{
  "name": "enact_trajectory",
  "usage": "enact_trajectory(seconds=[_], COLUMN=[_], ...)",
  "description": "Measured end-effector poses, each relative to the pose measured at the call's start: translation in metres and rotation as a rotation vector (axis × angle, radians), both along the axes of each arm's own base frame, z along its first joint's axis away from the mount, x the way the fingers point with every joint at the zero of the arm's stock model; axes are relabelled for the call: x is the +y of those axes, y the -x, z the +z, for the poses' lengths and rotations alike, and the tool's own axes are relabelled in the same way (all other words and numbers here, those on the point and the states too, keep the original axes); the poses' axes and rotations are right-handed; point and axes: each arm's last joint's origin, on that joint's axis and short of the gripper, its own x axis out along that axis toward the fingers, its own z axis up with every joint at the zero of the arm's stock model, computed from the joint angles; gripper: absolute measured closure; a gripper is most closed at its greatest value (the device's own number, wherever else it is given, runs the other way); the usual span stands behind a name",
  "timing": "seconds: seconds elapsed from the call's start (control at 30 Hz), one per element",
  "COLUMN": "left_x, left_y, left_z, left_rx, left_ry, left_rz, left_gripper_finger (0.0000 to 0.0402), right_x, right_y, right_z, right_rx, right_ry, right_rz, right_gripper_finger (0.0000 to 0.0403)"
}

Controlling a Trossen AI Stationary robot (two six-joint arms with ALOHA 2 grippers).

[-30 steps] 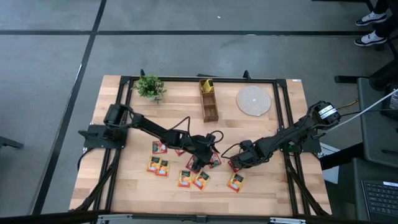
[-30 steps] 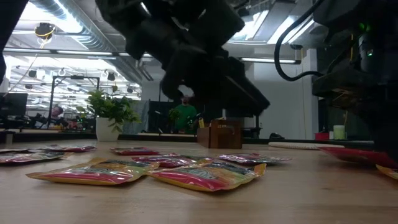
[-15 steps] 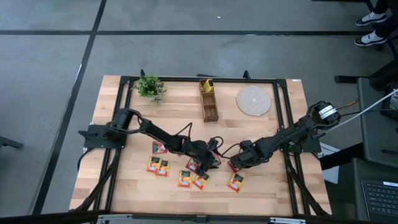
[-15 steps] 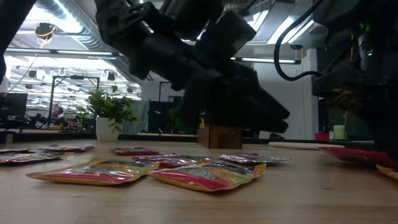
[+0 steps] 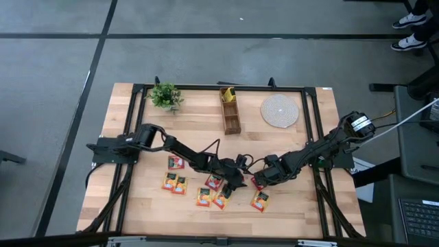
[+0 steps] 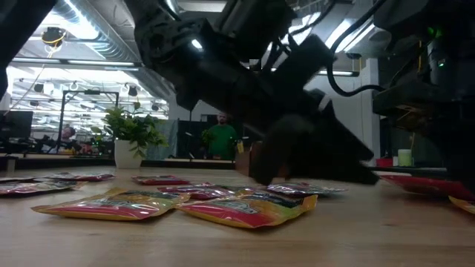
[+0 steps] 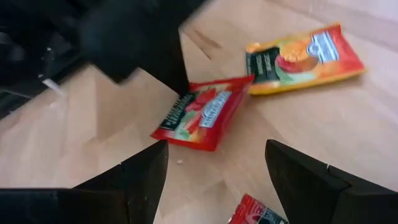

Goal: Pick & Place Tea
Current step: Put the red tea bag into the middle section of the wooden organizer

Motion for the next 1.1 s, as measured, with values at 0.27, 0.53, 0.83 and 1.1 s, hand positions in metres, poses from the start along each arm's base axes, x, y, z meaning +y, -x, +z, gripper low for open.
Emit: enact_trajectory(seconds=[0.27, 0.53, 0.83, 1.1], left_x=[-0.002, -0.002, -0.003, -0.003], left_y=[-0.011, -0.013, -0.013, -0.014], left_z=[-0.01, -0.007, -0.008, -0.009], left_rx=[-0.018, -0.054, -0.059, -0.08], left_ry=[-0.039, -0.051, -0.07, -0.116], left_rz=[0.001, -0.007, -0.041, -0.087], left_gripper_finger=[0.0137, 0.0138, 0.0196, 0.0257], right_x=[0.0, 0.0, 0.0, 0.0], right_y=[0.0, 0.0, 0.0, 0.0], right_z=[0.0, 0.0, 0.0, 0.0], right_rx=[-0.001, -0.002, -0.002, -0.001], right_ry=[0.002, 0.006, 0.007, 0.007], right_rz=[0.0, 0.0, -0.001, -0.011], right_gripper_finger=[0.0399, 0.0399, 0.0399, 0.0399])
